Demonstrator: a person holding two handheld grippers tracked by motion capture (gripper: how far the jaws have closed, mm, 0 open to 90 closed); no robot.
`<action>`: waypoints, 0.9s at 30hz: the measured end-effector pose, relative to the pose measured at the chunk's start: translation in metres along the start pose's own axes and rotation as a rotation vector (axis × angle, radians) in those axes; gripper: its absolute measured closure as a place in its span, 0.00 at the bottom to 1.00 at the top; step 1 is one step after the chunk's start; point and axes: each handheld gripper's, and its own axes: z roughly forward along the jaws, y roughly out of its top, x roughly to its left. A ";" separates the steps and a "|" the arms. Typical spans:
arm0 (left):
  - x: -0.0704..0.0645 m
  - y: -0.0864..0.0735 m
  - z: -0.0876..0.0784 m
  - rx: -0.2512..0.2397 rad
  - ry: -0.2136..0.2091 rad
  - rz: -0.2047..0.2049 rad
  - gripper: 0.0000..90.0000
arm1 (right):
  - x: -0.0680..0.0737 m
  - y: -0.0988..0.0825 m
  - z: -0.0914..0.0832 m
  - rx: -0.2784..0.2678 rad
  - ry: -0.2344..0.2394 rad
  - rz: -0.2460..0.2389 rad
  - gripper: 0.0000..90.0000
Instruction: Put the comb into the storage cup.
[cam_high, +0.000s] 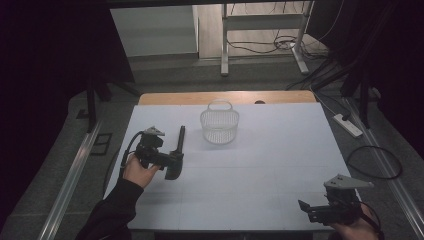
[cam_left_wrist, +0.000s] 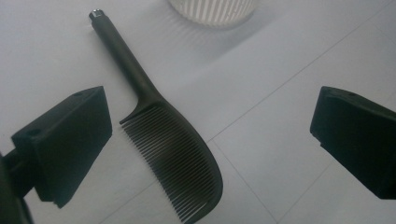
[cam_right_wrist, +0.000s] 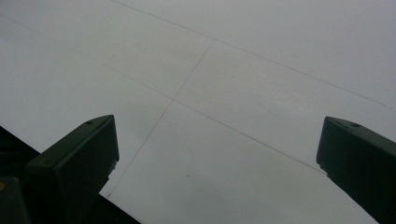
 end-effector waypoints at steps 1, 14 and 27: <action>0.000 0.001 0.001 0.000 -0.002 0.004 0.00 | 0.000 0.000 0.000 0.000 0.000 0.000 0.00; 0.004 0.015 0.013 0.011 -0.009 0.026 0.00 | 0.000 0.000 0.000 0.001 0.002 -0.001 0.00; 0.009 0.029 0.028 0.036 -0.008 0.032 0.00 | 0.000 0.000 0.000 0.005 0.003 -0.001 0.00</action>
